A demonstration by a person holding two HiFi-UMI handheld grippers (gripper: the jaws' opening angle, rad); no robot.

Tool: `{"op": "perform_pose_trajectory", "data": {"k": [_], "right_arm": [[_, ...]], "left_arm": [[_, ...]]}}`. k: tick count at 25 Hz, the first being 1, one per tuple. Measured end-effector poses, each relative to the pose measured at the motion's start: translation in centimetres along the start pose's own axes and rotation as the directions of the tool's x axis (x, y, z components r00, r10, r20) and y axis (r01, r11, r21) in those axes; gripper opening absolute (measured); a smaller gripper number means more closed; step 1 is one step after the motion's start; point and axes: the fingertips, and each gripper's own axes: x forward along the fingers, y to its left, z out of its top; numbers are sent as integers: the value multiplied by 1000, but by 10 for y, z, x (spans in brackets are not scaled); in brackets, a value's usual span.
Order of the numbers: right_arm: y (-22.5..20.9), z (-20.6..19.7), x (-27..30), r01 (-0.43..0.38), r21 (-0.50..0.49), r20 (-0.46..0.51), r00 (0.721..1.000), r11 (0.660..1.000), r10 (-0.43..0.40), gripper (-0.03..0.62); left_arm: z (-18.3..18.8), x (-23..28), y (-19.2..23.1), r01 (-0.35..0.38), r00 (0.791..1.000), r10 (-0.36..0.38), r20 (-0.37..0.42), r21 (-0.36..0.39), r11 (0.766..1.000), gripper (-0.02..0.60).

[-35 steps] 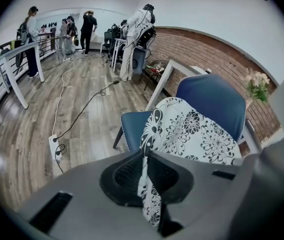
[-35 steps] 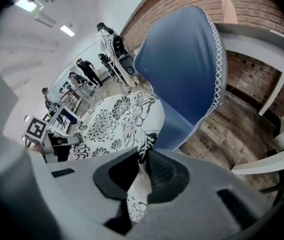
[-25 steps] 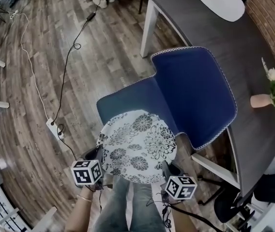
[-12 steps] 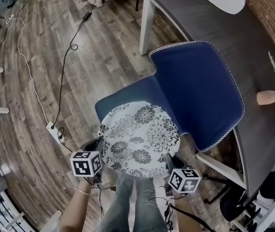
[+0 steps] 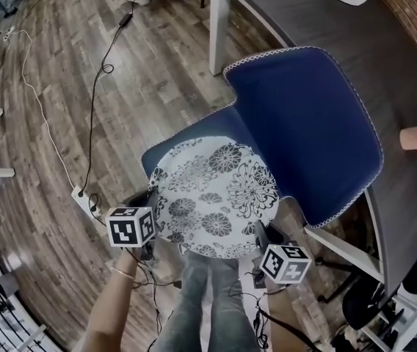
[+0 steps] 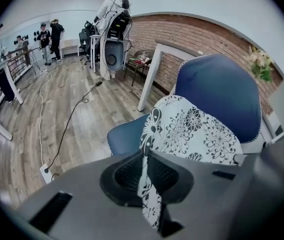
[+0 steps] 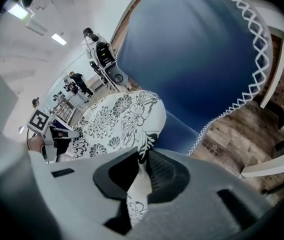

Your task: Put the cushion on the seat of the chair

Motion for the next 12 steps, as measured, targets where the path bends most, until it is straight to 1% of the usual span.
{"op": "perform_pose_trajectory", "data": {"k": [8, 12], "right_arm": [[-13, 1, 17, -3, 58, 18, 1000, 998, 2, 34], [-12, 4, 19, 30, 39, 41, 999, 999, -32, 34]], "left_arm": [[20, 26, 4, -9, 999, 12, -39, 65, 998, 15], [26, 36, 7, -7, 999, 10, -41, 92, 996, 15]]}}
